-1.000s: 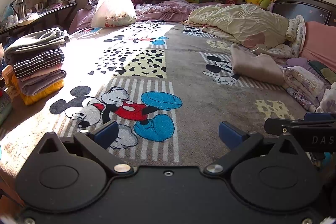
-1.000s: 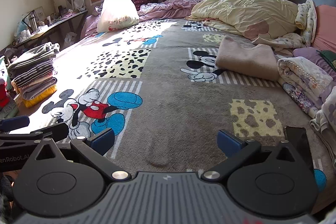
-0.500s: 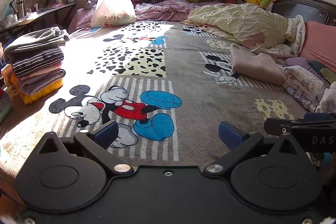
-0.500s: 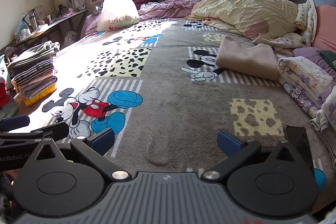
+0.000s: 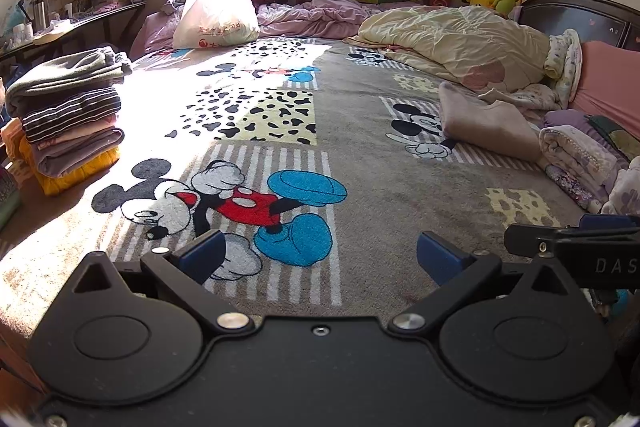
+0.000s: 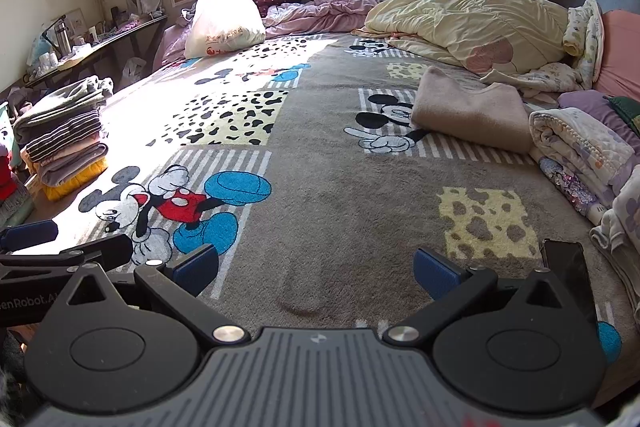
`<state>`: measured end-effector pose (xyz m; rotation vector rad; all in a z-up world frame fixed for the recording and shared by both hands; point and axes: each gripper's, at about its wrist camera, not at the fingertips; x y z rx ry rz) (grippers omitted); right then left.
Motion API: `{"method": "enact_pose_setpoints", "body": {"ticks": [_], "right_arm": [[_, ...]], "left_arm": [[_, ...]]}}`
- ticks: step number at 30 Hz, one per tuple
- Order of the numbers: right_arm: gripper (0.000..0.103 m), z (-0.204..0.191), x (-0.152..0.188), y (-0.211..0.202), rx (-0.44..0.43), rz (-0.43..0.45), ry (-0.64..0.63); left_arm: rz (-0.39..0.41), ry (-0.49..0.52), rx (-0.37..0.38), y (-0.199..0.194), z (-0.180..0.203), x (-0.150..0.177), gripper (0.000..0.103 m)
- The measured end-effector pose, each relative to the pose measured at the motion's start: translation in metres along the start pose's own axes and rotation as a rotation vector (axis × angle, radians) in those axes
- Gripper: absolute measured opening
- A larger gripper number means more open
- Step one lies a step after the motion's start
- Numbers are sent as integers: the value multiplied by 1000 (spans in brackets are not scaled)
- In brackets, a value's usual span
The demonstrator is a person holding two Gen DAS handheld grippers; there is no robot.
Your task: Fold clothes
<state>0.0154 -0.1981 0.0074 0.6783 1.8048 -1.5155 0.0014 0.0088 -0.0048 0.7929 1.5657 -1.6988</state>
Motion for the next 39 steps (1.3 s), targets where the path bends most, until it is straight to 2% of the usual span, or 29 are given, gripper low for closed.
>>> {"method": "enact_pose_setpoints", "body": {"ticks": [7,12,15,20,23,26,29,34,37,39], "right_arm": [[103,-3,-2,3,-6,-3,-10],[103,-6,-6,1,-108,52,-13],[103,-13,-10,4,-173,77,-42],[103,-30,-16,8,-255,157,-86],[103,-41,-22,14,-288,183,-96],[103,-53,-27,24,-328,212,-108],[103,-66,-33,40,-384,196,-89],[103,-88,-39,64,-411,163,-41],[103,-100,-44,81,-447,129,-10],[103,-112,-47,91,-484,115,-11]], "left_arm": [[0,-11,0,2,-4,-1,103],[30,-55,-20,1,-29,-7,103],[72,-108,-54,-2,-56,-12,103],[181,-195,-159,-11,-114,-18,103],[199,-230,-249,-12,-149,-21,103],[213,-338,-330,-12,-195,-23,103],[270,-423,-402,-17,-233,-21,103],[371,-545,-519,-27,-290,-24,100],[444,-590,-607,-35,-317,-25,93],[502,-632,-681,-41,-337,-25,85]]}}
Point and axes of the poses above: each gripper's, at about its wrist camera, not at the fingertips, and y roughly the way its jaws point, z to its right, x to its underside, and after that the axes turned 2 degrees about -y, right-handed
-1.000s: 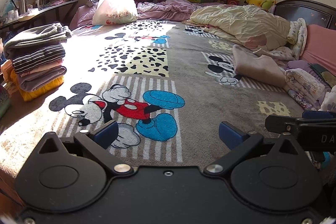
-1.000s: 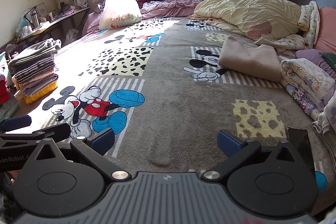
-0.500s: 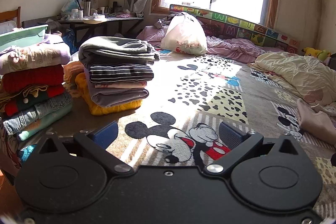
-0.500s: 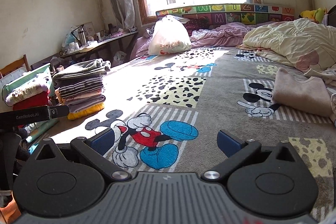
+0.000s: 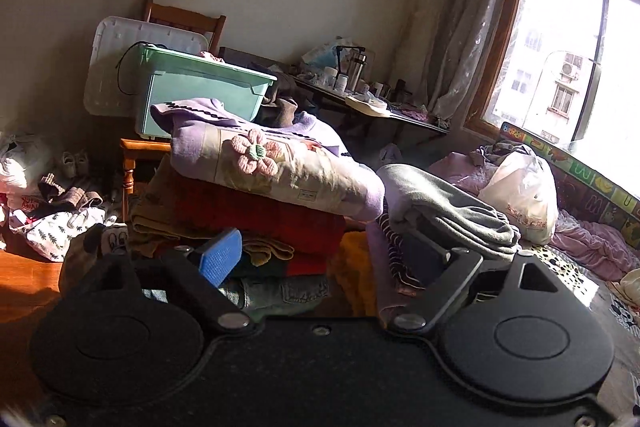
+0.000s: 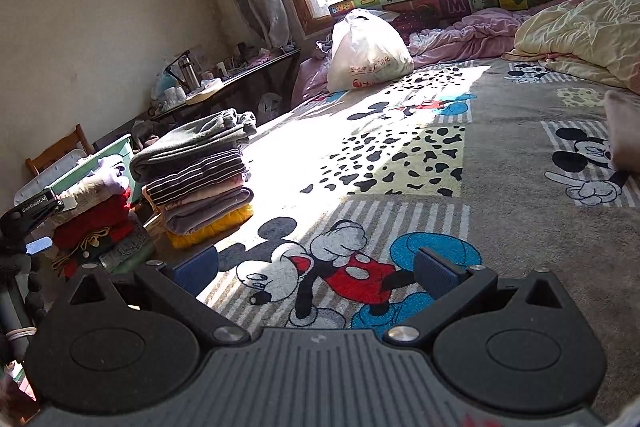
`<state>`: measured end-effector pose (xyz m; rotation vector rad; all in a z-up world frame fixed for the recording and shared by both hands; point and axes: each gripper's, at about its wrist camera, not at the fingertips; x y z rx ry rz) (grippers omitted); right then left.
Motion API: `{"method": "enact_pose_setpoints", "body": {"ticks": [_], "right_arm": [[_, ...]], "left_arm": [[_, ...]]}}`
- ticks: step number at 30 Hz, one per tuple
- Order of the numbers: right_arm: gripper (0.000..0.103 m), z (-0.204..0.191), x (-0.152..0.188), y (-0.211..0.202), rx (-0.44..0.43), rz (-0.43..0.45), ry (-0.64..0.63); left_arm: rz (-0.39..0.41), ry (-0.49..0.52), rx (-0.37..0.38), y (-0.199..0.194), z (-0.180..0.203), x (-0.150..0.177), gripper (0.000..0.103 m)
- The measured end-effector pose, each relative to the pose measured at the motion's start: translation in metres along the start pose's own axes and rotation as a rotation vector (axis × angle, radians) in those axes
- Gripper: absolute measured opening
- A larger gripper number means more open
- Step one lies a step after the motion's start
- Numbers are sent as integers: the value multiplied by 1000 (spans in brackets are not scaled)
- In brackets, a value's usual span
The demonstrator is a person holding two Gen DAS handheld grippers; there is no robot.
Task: Fold clothes
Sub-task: 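Reach the left tool to the lavender sweatshirt on the chair and grasp it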
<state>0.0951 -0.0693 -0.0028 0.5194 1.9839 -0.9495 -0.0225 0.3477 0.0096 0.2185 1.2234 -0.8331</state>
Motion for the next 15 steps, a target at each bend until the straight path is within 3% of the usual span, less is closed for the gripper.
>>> {"method": "enact_pose_setpoints", "body": {"ticks": [5,8,12,15], "right_arm": [[103,-21,-1,26,-66,-36,-39],[103,-29,7,41,-84,-82,-41],[103,-39,23,54,-97,-144,-54],[103,-41,31,59,-99,-177,-62]], "left_arm": [[151,-75,-140,13,-31,-20,81],[159,-119,-145,28,-47,-30,81],[164,-79,-121,45,-51,-38,81],[104,-46,-127,61,-53,-41,71]]}}
Point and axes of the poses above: each gripper's, at about its wrist camera, not at the fingertips, and y roughly the way its jaws point, z to its right, x to its underside, and after that the axes turned 2 degrees about -y, right-handed
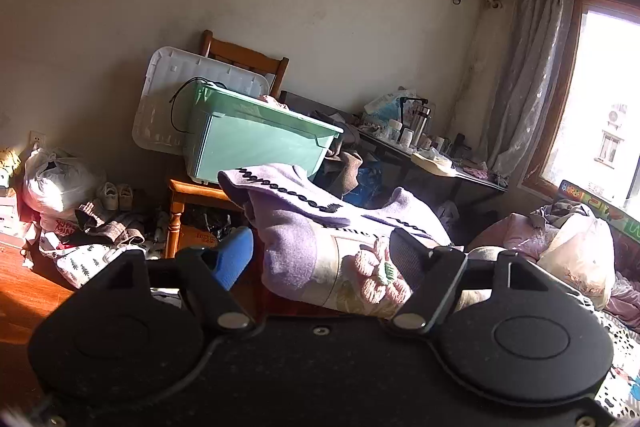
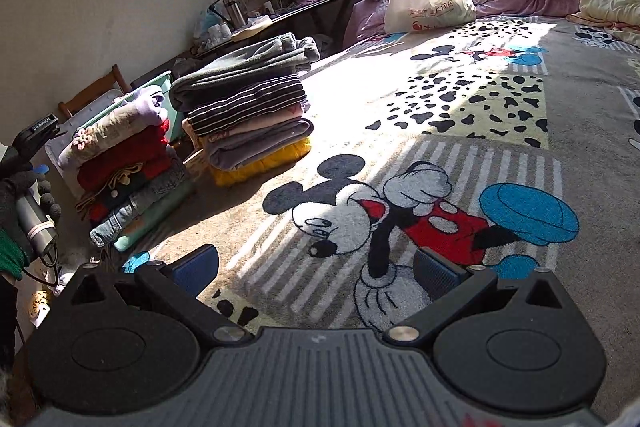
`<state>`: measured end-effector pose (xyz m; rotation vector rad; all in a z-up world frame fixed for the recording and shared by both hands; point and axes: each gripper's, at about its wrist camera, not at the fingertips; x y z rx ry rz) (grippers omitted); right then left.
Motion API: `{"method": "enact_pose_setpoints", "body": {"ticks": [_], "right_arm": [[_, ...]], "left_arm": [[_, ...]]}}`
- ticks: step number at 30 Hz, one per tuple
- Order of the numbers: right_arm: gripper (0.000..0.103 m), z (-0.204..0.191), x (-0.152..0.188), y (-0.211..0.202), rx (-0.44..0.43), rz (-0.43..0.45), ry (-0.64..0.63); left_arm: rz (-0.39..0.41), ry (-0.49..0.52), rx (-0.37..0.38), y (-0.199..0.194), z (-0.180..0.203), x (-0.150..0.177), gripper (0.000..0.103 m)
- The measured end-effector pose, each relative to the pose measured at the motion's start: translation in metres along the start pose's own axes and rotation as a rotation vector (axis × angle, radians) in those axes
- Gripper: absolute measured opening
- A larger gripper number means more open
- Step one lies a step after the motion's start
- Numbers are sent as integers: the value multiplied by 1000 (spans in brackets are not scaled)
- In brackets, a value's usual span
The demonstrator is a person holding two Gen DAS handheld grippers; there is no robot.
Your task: Fold clothes
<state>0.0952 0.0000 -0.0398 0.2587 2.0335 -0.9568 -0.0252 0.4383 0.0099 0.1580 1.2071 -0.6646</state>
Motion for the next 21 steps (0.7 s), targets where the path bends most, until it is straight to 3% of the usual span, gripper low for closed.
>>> {"method": "enact_pose_setpoints", "body": {"ticks": [2,3,4,5,7,17,21], "right_arm": [[103,1,3,1,2,-10,8],[103,2,4,0,3,-12,18],[103,3,5,-1,4,-11,25],[103,4,5,-4,6,-8,32],[103,7,7,-11,9,1,41],[103,36,24,-74,36,63,98],[103,60,39,-108,65,96,143]], "left_arm": [[-46,-7,8,10,-4,3,53],[-44,-12,18,9,-5,3,50],[-32,19,21,6,-2,3,31],[-7,74,34,2,4,2,23],[2,123,86,-6,13,-1,16],[171,275,420,-89,95,-30,6],[198,294,622,-142,137,-49,5]]}}
Point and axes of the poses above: each gripper's, at about its wrist camera, not at the fingertips, and y roughly the way its jaws point, z to its right, x to its underside, and after that the axes turned 2 degrees about -y, right-handed
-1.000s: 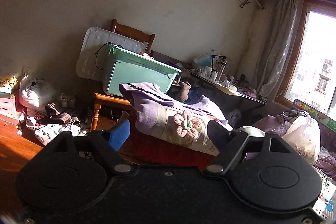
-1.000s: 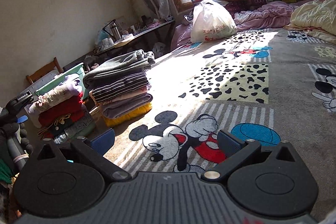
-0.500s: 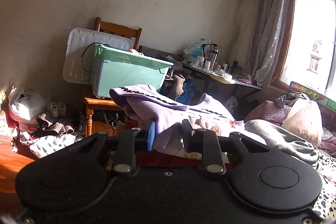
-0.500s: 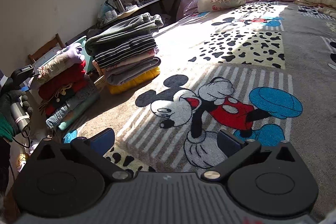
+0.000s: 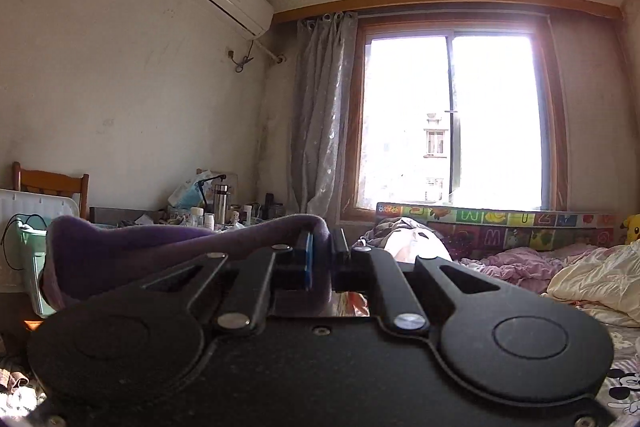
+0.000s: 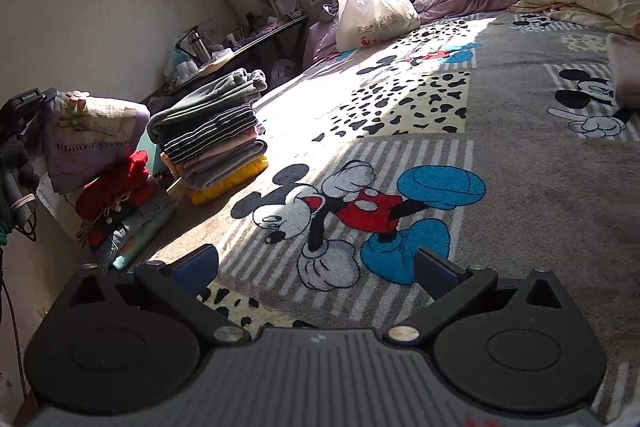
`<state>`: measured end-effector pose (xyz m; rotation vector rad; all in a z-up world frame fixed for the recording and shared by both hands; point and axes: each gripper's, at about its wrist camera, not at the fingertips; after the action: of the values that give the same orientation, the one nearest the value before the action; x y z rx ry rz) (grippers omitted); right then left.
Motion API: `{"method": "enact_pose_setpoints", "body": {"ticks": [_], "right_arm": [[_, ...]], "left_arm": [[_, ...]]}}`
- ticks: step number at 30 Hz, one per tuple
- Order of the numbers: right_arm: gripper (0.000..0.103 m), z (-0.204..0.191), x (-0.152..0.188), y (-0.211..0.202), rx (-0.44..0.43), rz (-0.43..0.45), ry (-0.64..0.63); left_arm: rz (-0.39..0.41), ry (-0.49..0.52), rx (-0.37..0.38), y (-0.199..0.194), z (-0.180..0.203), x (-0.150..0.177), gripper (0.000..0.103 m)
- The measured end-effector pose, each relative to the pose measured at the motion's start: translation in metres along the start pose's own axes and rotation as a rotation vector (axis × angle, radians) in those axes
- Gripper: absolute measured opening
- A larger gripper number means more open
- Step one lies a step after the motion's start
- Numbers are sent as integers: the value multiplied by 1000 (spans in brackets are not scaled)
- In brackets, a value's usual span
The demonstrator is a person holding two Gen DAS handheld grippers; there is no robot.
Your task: Fold clothes
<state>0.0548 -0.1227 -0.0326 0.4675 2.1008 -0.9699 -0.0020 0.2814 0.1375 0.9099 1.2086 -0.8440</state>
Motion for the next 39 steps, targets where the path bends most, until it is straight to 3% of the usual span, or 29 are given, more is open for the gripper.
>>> {"method": "enact_pose_setpoints", "body": {"ticks": [3,6,10,11,13,15,17,19,22,26,30,34,39], "right_arm": [[103,24,8,-25,30,27,44],[103,50,17,-50,70,54,95],[103,82,29,-85,135,100,151],[103,90,32,-94,153,112,165],[103,107,39,-110,189,134,201],[103,124,47,-126,221,151,239],[103,138,57,-139,249,161,272],[103,151,66,-150,271,162,301],[103,164,75,-159,291,155,321],[103,173,75,-158,286,154,328],[102,168,62,-146,245,162,282],[92,165,42,-128,190,161,252],[92,178,7,-108,157,146,255]], "left_arm": [[10,-29,159,-13,46,-19,5],[91,-50,289,-32,91,-29,5],[159,-62,400,-51,146,-21,5],[136,-56,436,-55,162,-10,5],[39,-13,485,-59,190,20,6],[-196,104,575,-51,220,71,11],[-460,278,612,-49,243,127,24],[-517,334,642,-69,246,162,25],[-598,300,642,-81,241,183,34],[-652,227,614,-74,236,183,44],[-695,138,592,-63,231,181,44],[-748,34,575,-49,225,185,44],[-808,-63,574,-30,223,191,47]]}}
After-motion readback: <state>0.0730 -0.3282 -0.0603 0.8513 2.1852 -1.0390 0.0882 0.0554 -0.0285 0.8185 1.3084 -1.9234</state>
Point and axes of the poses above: each gripper's, at about its wrist camera, not at the fingertips, and y roughly the way its jaws point, z to its right, x to its underside, and after that the axes turned 2 degrees about -y, right-handed
